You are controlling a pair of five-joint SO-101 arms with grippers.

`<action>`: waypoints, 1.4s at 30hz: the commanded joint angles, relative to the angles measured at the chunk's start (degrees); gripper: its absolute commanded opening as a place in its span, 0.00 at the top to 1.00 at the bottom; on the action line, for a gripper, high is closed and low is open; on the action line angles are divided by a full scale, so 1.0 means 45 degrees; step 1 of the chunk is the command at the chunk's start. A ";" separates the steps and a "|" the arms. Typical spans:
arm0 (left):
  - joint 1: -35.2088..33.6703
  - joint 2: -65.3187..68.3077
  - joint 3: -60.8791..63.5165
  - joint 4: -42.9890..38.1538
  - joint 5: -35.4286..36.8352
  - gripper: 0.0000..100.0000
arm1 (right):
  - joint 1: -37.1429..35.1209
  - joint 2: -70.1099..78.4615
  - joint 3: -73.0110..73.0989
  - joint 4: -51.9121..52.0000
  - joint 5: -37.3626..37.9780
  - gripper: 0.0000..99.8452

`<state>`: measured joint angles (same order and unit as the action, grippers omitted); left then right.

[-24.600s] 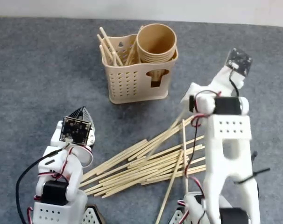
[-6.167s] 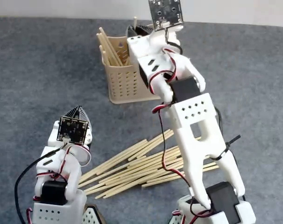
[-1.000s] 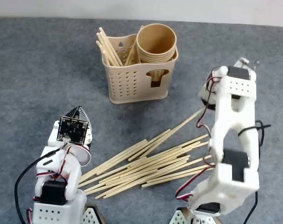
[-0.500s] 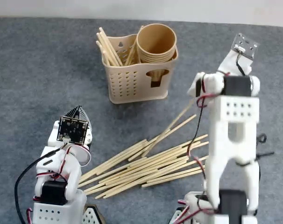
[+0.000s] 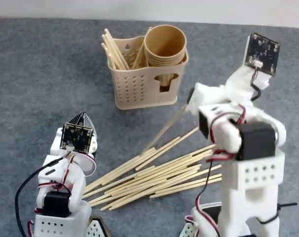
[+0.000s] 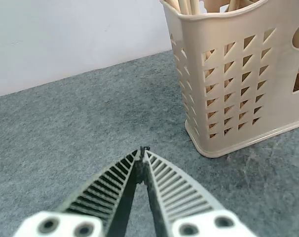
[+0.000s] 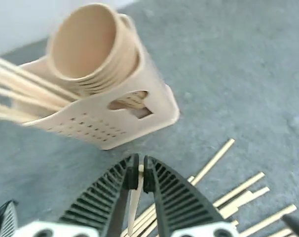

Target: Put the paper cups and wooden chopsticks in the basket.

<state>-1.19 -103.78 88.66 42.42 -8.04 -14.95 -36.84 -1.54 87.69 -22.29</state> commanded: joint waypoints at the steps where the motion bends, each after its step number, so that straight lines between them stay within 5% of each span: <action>1: -0.0010 -0.0088 -0.0088 -0.0254 -0.0098 0.99 | -0.0361 -0.1026 -0.0576 -0.1045 0.0195 1.00; 10: -0.0010 -0.0088 -0.0107 -0.0254 -0.0098 0.99 | -0.1006 -0.2217 -0.0557 -0.4288 0.0215 1.00; 25: -0.0010 -0.0088 -0.0107 -0.0254 -0.0098 0.99 | -0.1592 -0.2178 -0.0498 -0.9153 0.3087 1.00; 42: -0.0010 -0.0088 -0.0107 -0.0254 -0.0098 0.99 | -0.1983 -0.0107 0.1553 -1.0755 0.4611 1.00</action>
<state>-1.19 -103.78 88.66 42.42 -8.04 -21.89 -37.71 5.93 41.01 -2.59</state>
